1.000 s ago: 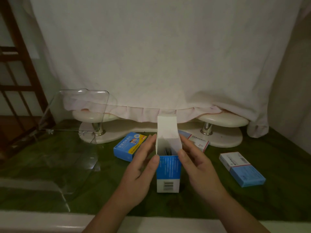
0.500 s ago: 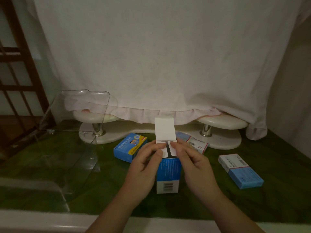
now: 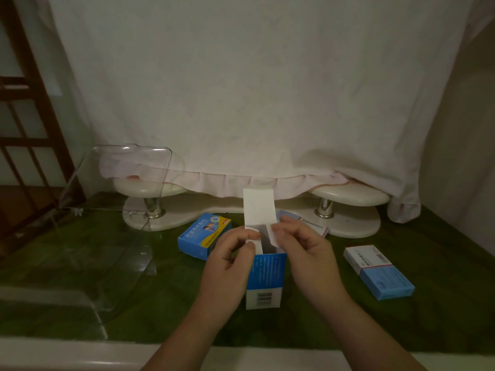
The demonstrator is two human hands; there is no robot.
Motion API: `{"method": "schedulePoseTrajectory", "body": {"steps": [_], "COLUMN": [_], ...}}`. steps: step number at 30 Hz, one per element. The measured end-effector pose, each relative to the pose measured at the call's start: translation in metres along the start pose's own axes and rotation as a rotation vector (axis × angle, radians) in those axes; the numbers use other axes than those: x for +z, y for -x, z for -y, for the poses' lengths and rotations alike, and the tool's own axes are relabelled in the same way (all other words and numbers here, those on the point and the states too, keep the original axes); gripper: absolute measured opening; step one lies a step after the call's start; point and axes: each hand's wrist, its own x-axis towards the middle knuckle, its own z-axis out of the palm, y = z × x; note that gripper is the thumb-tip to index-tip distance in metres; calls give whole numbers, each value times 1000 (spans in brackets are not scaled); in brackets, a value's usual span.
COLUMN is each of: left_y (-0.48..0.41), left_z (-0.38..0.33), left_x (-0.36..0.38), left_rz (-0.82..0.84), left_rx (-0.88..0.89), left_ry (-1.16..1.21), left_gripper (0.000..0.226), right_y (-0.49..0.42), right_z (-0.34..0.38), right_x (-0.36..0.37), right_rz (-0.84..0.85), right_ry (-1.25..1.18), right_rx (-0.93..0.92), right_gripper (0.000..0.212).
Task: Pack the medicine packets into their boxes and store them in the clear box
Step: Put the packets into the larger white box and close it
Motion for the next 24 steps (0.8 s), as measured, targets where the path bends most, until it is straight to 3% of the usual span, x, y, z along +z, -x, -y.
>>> {"method": "schedulePoseTrajectory", "body": {"steps": [5, 8, 15, 18, 21, 24], "left_y": [1, 1, 0, 0, 1, 5], "left_z": [0, -1, -2, -3, -5, -10], "left_x": [0, 0, 0, -1, -3, -1], "left_rz": [-3, 4, -13, -9, 23, 42], "left_rx": [9, 1, -8, -38, -39, -30], "left_ry": [-29, -31, -47, -27, -6, 93], "left_gripper": [22, 21, 21, 20, 21, 19], "right_y": [-20, -24, -18, -11, -4, 2], "right_z": [21, 33, 28, 24, 21, 18], "right_x": [9, 14, 14, 7, -1, -5], "right_rz": [-55, 2, 26, 42, 77, 118], "right_ry": [-130, -227, -204, -197, -150, -69], "right_rx": [145, 212, 121, 39, -8, -63], "right_gripper": [7, 18, 32, 22, 33, 27]}}
